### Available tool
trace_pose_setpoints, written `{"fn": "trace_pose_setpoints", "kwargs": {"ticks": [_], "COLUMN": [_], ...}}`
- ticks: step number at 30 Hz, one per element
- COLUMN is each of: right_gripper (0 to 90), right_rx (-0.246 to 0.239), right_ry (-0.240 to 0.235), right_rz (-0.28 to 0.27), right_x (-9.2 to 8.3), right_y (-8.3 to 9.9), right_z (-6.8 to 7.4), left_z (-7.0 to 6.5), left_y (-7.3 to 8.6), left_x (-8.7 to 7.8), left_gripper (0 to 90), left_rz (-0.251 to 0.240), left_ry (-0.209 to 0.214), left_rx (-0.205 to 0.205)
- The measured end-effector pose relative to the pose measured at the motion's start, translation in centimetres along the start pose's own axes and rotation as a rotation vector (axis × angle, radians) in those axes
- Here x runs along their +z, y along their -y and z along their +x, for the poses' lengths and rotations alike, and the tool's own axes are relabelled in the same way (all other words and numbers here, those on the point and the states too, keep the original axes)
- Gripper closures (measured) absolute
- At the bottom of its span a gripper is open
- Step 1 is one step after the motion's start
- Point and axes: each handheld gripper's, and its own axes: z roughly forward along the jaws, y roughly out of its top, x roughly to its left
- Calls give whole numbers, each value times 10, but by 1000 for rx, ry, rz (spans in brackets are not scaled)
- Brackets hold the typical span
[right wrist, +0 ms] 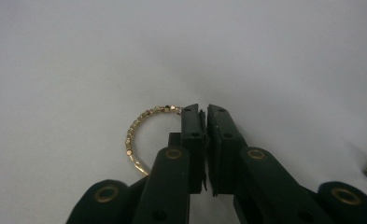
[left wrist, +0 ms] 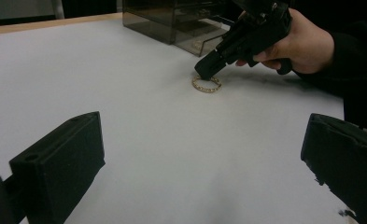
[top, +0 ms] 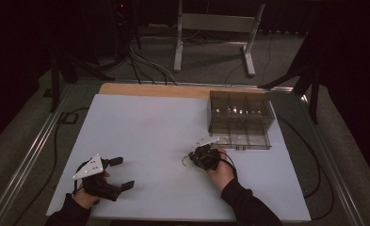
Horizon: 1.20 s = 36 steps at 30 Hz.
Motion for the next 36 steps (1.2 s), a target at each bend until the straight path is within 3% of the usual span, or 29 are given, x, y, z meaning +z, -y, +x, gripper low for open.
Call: {"fn": "trace_pose_setpoints", "kwargs": {"ticks": [15, 36], "right_gripper": [868, 868], "right_rx": [34, 52], "right_ry": [-50, -36], "right_rz": [-49, -115], "right_x": [-22, -56], "right_y": [-12, -27], "right_z": [-5, -19], "left_z": [0, 0], "left_y": [0, 0], "left_x": [0, 0], "left_gripper": [5, 5], "left_rz": [2, 2], "left_ry": [2, 1], "left_rx": [2, 3]}}
